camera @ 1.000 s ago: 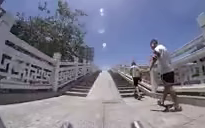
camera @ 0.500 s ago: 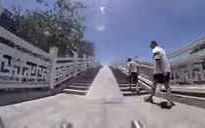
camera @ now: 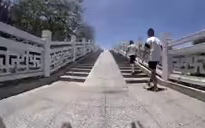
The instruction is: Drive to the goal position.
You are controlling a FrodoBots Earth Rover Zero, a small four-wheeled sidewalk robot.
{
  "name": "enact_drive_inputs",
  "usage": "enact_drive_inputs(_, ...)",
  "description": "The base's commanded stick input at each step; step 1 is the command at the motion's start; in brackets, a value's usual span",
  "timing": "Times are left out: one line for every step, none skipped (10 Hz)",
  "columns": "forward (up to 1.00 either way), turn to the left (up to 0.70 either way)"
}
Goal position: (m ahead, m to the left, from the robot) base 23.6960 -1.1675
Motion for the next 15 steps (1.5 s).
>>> enact_drive_inputs(0.70,0.00)
enact_drive_inputs(0.70,0.00)
enact_drive_inputs(0.70,0.00)
enact_drive_inputs(0.70,0.00)
enact_drive_inputs(0.70,0.00)
enact_drive_inputs(0.70,0.00)
enact_drive_inputs(0.70,0.00)
enact_drive_inputs(0.70,0.00)
enact_drive_inputs(0.70,0.00)
enact_drive_inputs(0.70,0.00)
enact_drive_inputs(0.70,0.00)
enact_drive_inputs(0.70,0.00)
enact_drive_inputs(0.70,0.00)
enact_drive_inputs(0.70,0.00)
enact_drive_inputs(0.70,0.00)
